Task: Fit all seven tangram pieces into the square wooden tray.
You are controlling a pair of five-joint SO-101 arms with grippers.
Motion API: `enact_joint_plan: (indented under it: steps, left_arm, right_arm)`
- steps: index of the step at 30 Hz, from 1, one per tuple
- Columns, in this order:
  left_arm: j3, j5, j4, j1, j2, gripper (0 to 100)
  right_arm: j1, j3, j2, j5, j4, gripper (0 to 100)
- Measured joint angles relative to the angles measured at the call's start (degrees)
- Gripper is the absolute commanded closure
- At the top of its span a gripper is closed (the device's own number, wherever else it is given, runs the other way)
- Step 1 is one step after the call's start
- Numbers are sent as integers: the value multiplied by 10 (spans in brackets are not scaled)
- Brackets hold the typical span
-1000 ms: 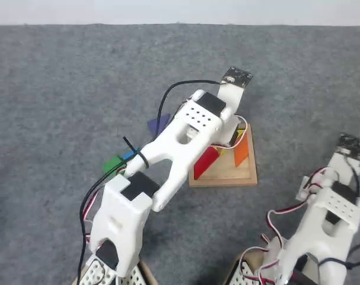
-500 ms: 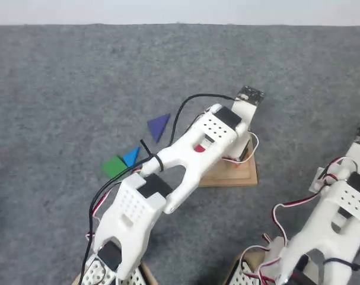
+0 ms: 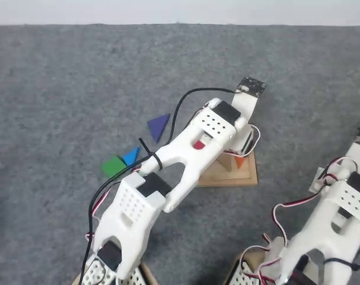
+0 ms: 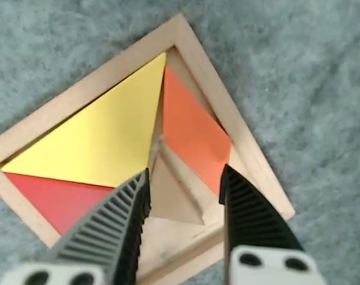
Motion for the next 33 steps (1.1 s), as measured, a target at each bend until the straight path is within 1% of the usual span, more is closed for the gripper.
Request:
enact_joint_plan:
  steps: [4, 6, 9, 12, 16, 18, 20, 26, 29, 33]
  left_arm:
    - [-3, -33, 25, 1, -40, 815]
    - [7, -44, 29, -1, -87, 815]
    - [62, -67, 18, -22, -177, 816]
    - [175, -105, -40, -50, -270, 816]
    - [380, -168, -166, -64, -347, 816]
    - [455, -180, -207, -66, -350, 816]
    - [477, -187, -220, -66, -350, 816]
    - [485, -201, -237, -36, -337, 816]
    - [485, -201, -244, -26, -295, 816]
    - [455, -201, -244, -25, -237, 816]
  right_arm:
    - [0, 0, 0, 0, 0, 887]
    - [0, 0, 0, 0, 0, 887]
    - [0, 0, 0, 0, 0, 889]
    - [-4, 0, 0, 0, 0, 889]
    - [-30, 12, 0, 0, -9, 890]
    - [-31, 23, 0, 0, -19, 890]
    - [-32, 25, 0, 0, -23, 890]
    - [-32, 25, 0, 0, -26, 890]
    - [-32, 25, 0, 0, -26, 890]
    - [-32, 25, 0, 0, -26, 889]
